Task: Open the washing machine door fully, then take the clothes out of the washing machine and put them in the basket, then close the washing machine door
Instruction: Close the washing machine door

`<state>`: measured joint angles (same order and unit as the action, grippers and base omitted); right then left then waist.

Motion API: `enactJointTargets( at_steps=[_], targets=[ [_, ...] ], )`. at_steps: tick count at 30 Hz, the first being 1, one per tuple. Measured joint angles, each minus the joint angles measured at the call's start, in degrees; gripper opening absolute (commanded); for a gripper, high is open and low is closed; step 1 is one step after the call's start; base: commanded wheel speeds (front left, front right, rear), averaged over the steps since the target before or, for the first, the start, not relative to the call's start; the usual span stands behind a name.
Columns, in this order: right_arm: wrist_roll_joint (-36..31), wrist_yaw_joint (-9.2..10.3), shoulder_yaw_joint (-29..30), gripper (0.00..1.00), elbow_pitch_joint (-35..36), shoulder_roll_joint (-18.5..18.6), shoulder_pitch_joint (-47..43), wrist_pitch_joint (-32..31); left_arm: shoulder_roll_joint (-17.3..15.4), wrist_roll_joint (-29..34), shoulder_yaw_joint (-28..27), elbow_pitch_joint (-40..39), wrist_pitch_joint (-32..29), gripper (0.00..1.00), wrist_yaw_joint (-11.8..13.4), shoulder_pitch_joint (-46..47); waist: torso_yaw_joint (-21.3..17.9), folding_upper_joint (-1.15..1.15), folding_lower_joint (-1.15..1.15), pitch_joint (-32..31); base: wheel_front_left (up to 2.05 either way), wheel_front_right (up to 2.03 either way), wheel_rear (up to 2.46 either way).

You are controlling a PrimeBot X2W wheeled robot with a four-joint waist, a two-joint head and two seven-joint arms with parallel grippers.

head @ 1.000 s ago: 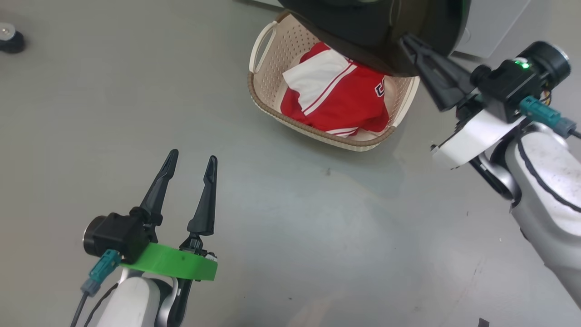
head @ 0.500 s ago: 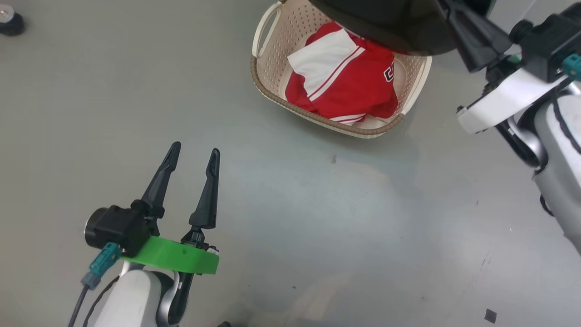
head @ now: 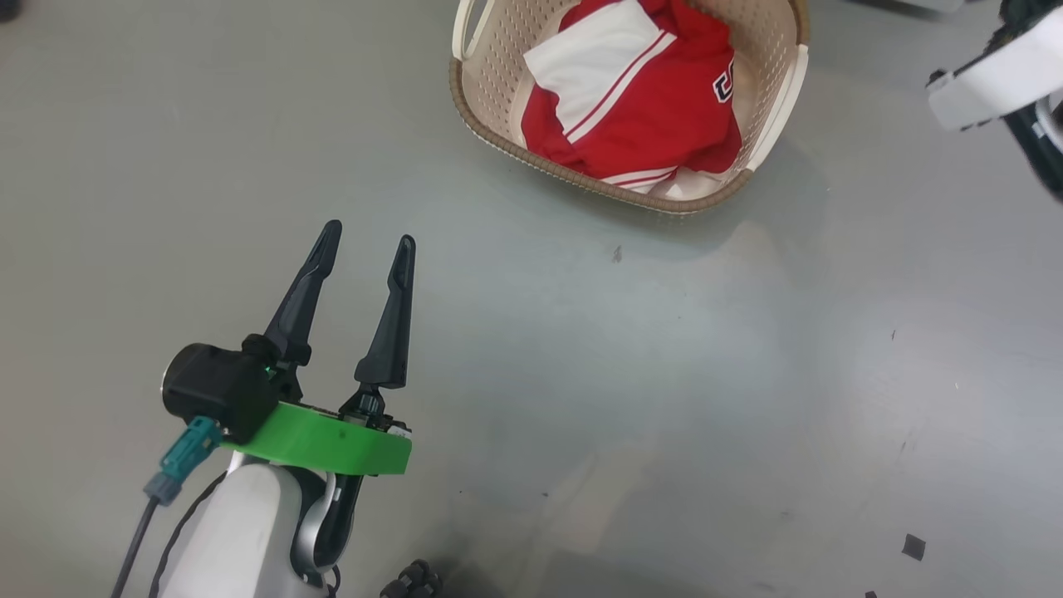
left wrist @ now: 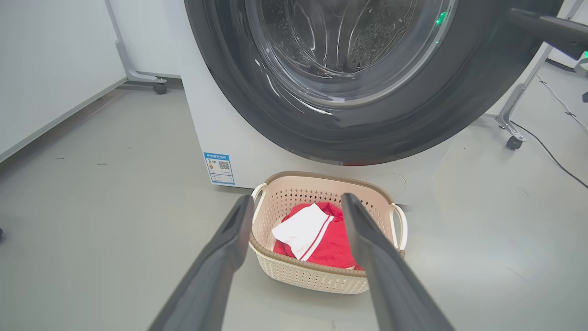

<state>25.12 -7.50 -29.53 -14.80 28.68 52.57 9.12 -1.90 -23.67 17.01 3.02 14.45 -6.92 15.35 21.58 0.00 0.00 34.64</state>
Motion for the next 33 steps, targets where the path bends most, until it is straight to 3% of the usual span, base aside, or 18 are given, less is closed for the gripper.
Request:
enactJointTargets(
  at_steps=[33],
  targets=[
    [-3.4, 0.0, 2.5, 0.0, -11.2, 4.2, 20.8, -2.8, 0.4, -5.6, 3.4, -0.3, 0.0, 1.0, 0.0, 4.7, 1.5, 0.0, 0.0, 8.7, 0.0, 0.0, 0.0]
  ],
)
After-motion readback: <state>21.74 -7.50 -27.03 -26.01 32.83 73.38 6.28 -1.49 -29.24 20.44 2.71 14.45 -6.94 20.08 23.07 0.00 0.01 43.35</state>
